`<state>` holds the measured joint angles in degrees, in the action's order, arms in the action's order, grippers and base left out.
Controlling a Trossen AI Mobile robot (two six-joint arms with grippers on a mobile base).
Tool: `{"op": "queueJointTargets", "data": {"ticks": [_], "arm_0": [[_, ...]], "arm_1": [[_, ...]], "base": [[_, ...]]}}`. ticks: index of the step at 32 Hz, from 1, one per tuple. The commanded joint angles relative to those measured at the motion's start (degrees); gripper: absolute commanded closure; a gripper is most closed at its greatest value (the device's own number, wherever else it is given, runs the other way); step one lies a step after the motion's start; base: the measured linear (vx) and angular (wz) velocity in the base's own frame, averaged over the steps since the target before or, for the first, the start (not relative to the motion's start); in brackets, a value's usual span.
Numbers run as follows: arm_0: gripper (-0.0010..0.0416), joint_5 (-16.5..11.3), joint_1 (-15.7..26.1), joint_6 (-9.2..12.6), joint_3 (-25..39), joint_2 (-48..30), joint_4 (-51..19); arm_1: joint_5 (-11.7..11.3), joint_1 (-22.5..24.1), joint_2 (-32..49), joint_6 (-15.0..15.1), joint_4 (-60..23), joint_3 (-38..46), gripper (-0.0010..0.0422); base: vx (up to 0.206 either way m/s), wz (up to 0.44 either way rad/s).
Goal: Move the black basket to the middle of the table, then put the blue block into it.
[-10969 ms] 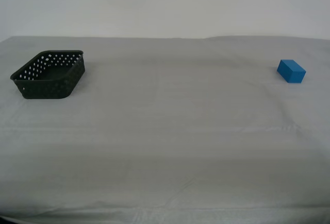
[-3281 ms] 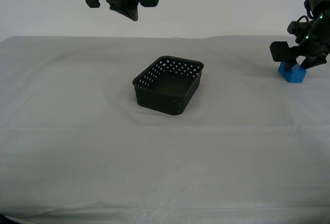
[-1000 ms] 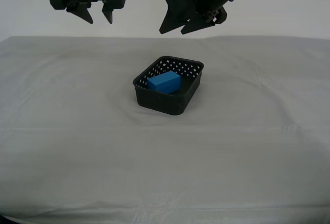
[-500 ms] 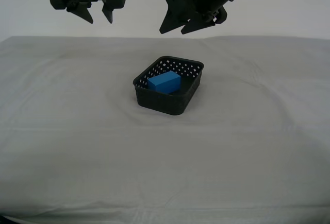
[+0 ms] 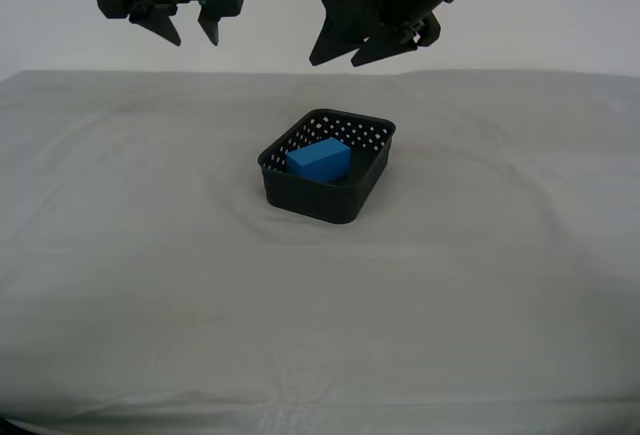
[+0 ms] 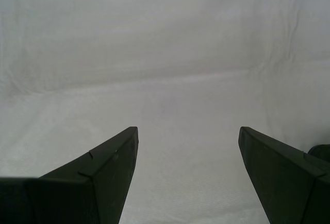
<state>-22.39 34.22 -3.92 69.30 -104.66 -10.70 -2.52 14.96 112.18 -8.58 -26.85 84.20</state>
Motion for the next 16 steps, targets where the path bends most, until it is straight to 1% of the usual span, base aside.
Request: {"op": "queueJointTargets", "data": {"ticks": [1,16], "arm_0": [[0.0018,-0.02,0.0,-0.11,0.07,0.04,-0.02],[0.0018,-0.02,0.0,-0.11,0.07,0.04,-0.02]], "arm_1": [[-0.09,-0.04,0.0,0.04,0.0,0.02,0.0147],[-0.07,-0.04,0.0,0.04,0.0,0.02,0.0147]], "base": [[0.0,0.0],[0.0,0.0]]}}
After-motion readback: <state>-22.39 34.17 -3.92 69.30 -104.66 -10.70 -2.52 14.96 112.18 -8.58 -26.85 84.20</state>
